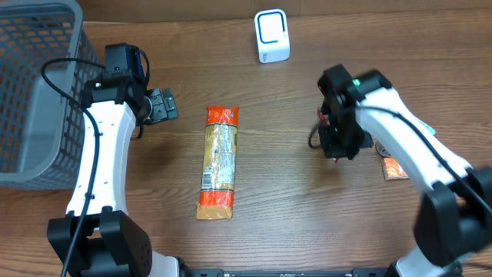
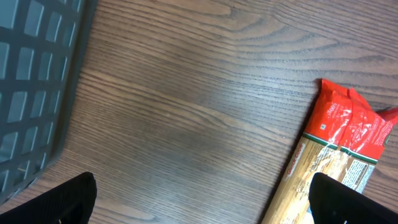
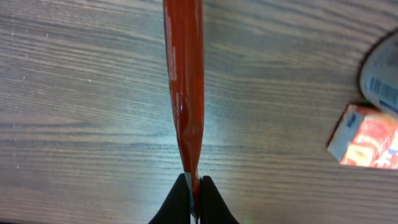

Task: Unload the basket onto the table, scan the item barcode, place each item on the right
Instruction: 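Carry the red Nescafe stick rightward and lower it to the table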

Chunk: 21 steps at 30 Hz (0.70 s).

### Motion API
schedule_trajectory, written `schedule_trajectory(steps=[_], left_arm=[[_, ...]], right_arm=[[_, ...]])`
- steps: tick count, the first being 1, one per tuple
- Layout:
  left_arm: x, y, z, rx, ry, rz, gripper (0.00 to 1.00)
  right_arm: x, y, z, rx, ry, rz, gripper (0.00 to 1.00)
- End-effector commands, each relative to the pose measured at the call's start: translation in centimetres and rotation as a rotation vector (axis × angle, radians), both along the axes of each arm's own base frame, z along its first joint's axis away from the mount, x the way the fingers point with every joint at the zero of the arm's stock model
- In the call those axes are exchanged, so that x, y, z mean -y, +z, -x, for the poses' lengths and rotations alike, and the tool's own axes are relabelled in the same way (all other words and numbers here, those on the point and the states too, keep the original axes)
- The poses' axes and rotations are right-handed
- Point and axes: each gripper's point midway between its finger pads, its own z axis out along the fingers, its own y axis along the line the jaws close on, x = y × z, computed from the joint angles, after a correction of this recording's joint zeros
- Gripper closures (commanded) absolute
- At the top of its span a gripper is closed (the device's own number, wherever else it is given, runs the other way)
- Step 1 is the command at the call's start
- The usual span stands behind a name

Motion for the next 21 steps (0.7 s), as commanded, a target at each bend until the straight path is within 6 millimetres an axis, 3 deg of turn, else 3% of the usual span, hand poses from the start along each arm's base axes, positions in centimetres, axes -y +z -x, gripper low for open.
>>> schedule_trajectory(steps=[1, 5, 9, 16, 17, 19, 21], left_arm=[[0.2, -0.2, 0.1, -0.008, -0.013, -0.007, 0.00], [0.2, -0.2, 0.1, -0.008, -0.013, -0.007, 0.00], [0.2, -0.2, 0.1, -0.008, -0.013, -0.007, 0.00], [0.2, -0.2, 0.1, -0.008, -0.013, -0.007, 0.00], [0.2, -0.2, 0.1, -0.008, -0.013, -0.007, 0.00], [0.2, -0.2, 0.1, -0.008, -0.013, -0.007, 0.00], [0.2, -0.2, 0.1, -0.009, -0.014, -0.007, 0.00]], right_arm=[[0.6, 0.8, 1.4, 0.050, -0.034, -0.010, 0.96], [1.6, -0.4, 2.9, 0.015, -0.080, 0.027, 0.96], [2.9, -2.7, 3.2, 0.032, -0.161, 0.094, 0.96], [3.2, -6.0, 3.5, 0.059, -0.180, 0.090, 0.96], [3.2, -6.2, 3.6, 0.060, -0.180, 0.090, 0.94], [3.2, -6.2, 3.6, 0.060, -0.180, 0.090, 0.77], [3.3, -6.2, 3.5, 0.065, -0.179, 0.093, 0.76]])
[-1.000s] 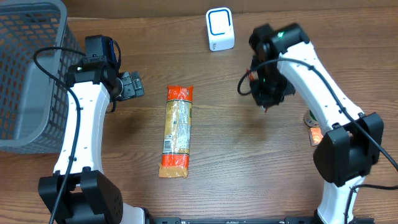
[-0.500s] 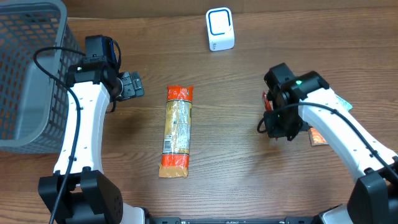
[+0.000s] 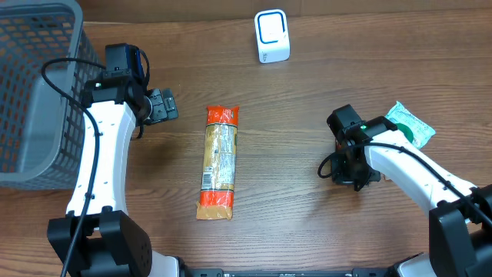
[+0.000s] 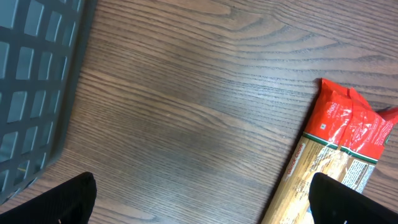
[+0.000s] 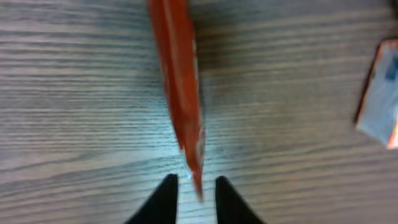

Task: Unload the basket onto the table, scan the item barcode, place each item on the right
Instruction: 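Carry the red Nescafe stick rightward and lower it to the table, then open the right gripper to release the stick near the jar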

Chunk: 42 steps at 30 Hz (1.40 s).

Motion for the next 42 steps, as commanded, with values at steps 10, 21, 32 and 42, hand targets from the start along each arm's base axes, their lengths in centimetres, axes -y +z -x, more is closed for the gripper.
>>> schedule_trajectory(steps=[10, 21, 32, 42], left_arm=[[0.2, -0.2, 0.1, -0.008, -0.013, -0.007, 0.00], [0.2, -0.2, 0.1, -0.008, -0.014, -0.007, 0.00], [0.2, -0.2, 0.1, -0.008, -0.014, -0.007, 0.00], [0.2, -0.2, 0.1, -0.008, -0.013, -0.007, 0.00]], right_arm=[[0.0, 0.3, -1.8, 0.088, -0.004, 0.013, 0.58], [-3.6, 0.5, -4.1, 0.166, 0.000, -0.176, 0.60], [-4.2, 0.8, -5.4, 0.222, 0.002, -0.202, 0.61], [-4.7, 1.0, -6.2, 0.254, 0.006, -0.222, 0.71]])
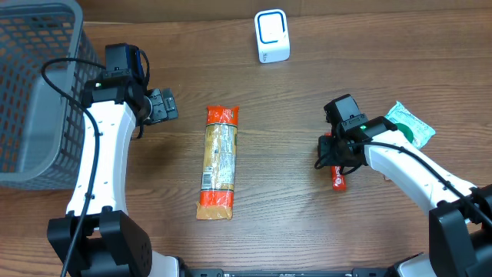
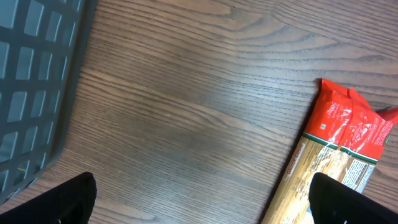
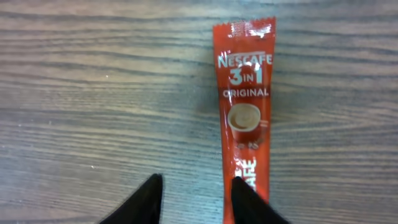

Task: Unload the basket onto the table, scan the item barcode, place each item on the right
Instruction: 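Open the right gripper to release the stick near the jar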

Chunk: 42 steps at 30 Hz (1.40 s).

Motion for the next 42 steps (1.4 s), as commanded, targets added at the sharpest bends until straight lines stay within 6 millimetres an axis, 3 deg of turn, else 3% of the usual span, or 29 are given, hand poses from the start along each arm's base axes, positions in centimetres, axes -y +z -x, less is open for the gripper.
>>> schedule_trajectory(steps=[1, 4, 13, 24, 34, 42], left_arm=[[0.2, -0.2, 0.1, -0.008, -0.013, -0.007, 0.00], [0.2, -0.2, 0.1, -0.008, -0.013, -0.007, 0.00], [0.2, -0.2, 0.1, -0.008, -0.014, -0.007, 0.00], [0.2, -0.2, 0.1, -0.008, -0.013, -0.007, 0.00], [0.2, -0.2, 0.1, -0.008, -0.013, -0.007, 0.00], [0.2, -0.2, 0.1, -0.008, -0.013, -0.008, 0.00]], right_arm=[[-0.4, 0.3, -0.5, 0.032, 0.002, -0.017, 0.75], [-0.6, -0.1, -1.0, 0.064, 0.002, -0.031, 0.85], [-0.3, -2.6, -0.5, 0.104, -0.001, -0.040, 0.90], [3.5, -3.5, -0.5, 0.137, -0.054, 0.157, 0.89], [4.2, -3.5, -0.5, 0.144, -0.062, 0.191, 0.87], [6.7, -3.4, 0.1, 0.134, -0.083, 0.326, 0.86]])
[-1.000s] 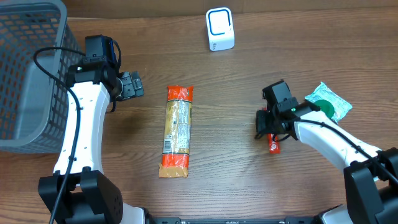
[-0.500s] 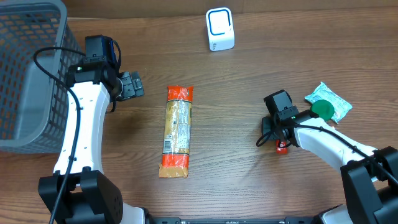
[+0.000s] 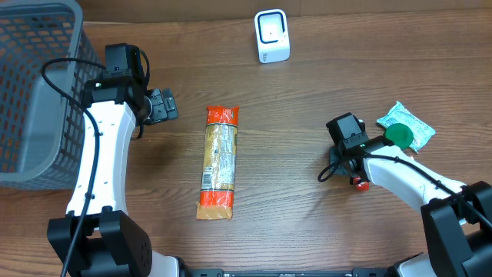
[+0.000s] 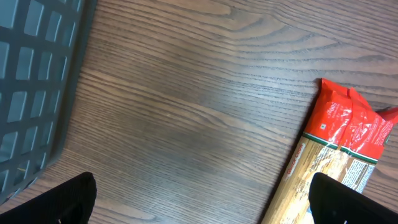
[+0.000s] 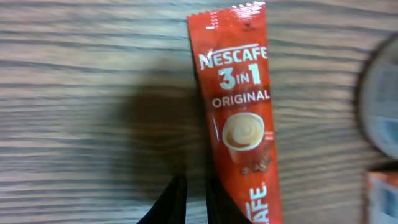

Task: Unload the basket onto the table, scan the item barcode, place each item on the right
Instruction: 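Open the right gripper to release the stick near the jar, then move the right gripper left over the spaghetti package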

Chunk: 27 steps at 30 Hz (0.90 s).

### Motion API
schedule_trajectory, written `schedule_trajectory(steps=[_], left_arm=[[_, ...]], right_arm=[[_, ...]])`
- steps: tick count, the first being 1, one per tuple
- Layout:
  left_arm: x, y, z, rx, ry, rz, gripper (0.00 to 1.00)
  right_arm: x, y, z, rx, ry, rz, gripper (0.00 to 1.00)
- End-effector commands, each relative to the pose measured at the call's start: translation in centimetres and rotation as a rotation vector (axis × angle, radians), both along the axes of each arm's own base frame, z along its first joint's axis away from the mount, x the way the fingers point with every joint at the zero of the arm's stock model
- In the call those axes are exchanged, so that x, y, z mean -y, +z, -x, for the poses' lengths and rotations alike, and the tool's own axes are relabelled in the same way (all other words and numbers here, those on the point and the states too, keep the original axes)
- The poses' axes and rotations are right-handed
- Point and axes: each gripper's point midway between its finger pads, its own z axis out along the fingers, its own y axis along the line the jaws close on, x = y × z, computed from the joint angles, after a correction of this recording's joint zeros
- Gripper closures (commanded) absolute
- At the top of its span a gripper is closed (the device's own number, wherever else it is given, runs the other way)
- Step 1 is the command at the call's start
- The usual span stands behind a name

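Observation:
A red Nescafe 3-in-1 sachet (image 5: 239, 124) lies flat on the wooden table, printed face up. In the overhead view only its red tip (image 3: 359, 183) shows from under my right gripper (image 3: 350, 165). The right gripper (image 5: 194, 199) is low over the table just left of the sachet's lower edge, its fingers a narrow gap apart with bare wood between them. The white barcode scanner (image 3: 272, 35) stands at the back middle. My left gripper (image 4: 202, 208) hangs wide open and empty near the pasta pack's red end (image 4: 348, 124).
A long pasta pack (image 3: 219, 161) lies mid-table. A grey basket (image 3: 38, 92) fills the back left corner. A green packet (image 3: 406, 125) lies right of the right arm. A round grey item (image 5: 382, 106) and an orange box corner (image 5: 382, 196) sit beside the sachet.
The right gripper has come down closer to the table and its fingers have narrowed, now standing at the sachet's left edge. The sachet still lies flat. The left arm has not moved.
The right gripper first held the sachet pinched by its edge above the table. Then its fingers were parting with the sachet slipping out. Then the sachet lay flat, face up, beside the open fingers. Now the gripper is lower and narrower next to it.

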Motion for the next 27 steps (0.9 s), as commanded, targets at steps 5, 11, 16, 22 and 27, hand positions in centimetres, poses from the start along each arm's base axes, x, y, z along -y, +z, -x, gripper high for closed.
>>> schedule_trajectory(steps=[5, 11, 16, 22, 27], left_arm=[[0.2, -0.2, 0.1, -0.008, -0.013, -0.007, 0.00], [0.2, -0.2, 0.1, -0.008, -0.013, -0.007, 0.00], [0.2, -0.2, 0.1, -0.008, -0.014, -0.007, 0.00], [0.2, -0.2, 0.1, -0.008, -0.013, -0.007, 0.00], [0.2, -0.2, 0.1, -0.008, -0.013, -0.007, 0.00]], right_arm=[[1.0, 0.5, -0.4, 0.036, -0.015, 0.058, 0.86], [-1.4, 0.3, -0.7, 0.033, 0.006, -0.074, 0.77], [-6.9, 2.0, -1.5, 0.022, 0.190, -0.327, 0.59], [-14.6, 10.1, -2.8, 0.001, 0.302, -0.714, 0.50], [-19.2, 15.6, -4.9, 0.098, 0.279, -0.856, 0.33]])
